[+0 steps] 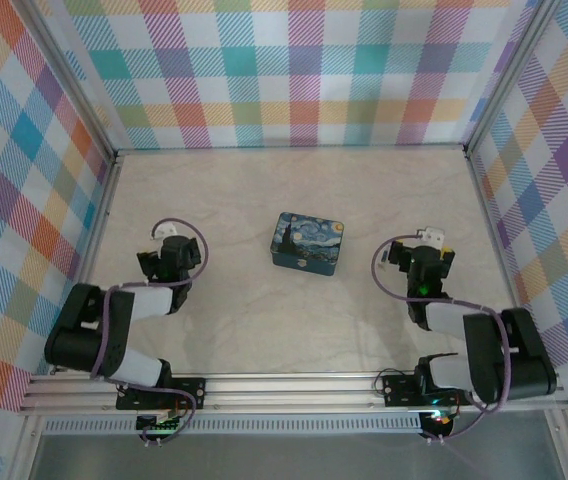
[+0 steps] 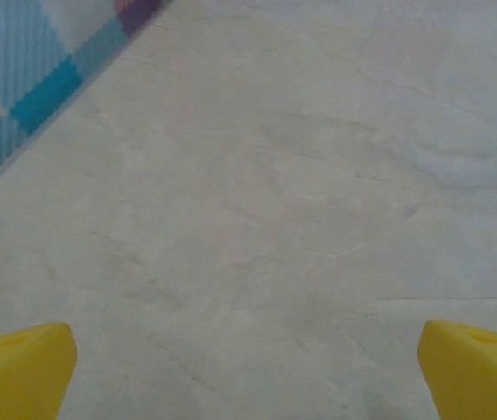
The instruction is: Unlock the padlock with the key
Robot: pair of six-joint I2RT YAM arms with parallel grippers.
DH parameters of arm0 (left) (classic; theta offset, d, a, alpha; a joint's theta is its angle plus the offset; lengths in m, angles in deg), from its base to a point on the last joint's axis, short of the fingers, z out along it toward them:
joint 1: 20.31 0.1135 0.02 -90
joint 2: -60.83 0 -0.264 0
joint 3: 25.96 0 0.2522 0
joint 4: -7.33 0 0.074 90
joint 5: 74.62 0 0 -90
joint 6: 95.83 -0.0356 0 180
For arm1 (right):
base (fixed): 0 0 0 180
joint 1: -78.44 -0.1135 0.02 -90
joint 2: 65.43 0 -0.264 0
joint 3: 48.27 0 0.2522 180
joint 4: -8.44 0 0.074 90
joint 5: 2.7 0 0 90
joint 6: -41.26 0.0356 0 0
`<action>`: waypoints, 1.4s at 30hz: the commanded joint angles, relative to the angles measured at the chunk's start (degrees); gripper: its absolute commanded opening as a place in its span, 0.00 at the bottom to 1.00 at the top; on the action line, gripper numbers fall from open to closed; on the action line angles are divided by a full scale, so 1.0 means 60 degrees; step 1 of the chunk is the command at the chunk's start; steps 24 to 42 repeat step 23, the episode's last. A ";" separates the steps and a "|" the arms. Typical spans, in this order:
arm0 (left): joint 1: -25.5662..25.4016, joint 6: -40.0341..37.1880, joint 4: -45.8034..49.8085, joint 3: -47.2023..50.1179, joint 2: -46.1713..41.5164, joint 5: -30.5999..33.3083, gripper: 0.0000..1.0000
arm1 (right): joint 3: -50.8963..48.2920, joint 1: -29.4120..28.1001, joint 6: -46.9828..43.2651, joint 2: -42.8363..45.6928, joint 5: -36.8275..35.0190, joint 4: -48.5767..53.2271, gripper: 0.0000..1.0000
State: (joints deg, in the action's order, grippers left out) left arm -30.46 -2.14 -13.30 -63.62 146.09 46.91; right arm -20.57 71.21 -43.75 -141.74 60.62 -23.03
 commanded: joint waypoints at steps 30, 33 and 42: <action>0.0383 -0.0704 -0.2600 0.0262 0.0747 -0.1925 1.00 | 0.1395 0.0789 -0.0423 -0.1930 0.2703 -0.0783 1.00; 0.0383 -0.0704 -0.2600 0.0262 0.0747 -0.1925 1.00 | 0.1395 0.0789 -0.0423 -0.1930 0.2703 -0.0783 1.00; 0.0383 -0.0704 -0.2600 0.0262 0.0747 -0.1925 1.00 | 0.1395 0.0789 -0.0423 -0.1930 0.2703 -0.0783 1.00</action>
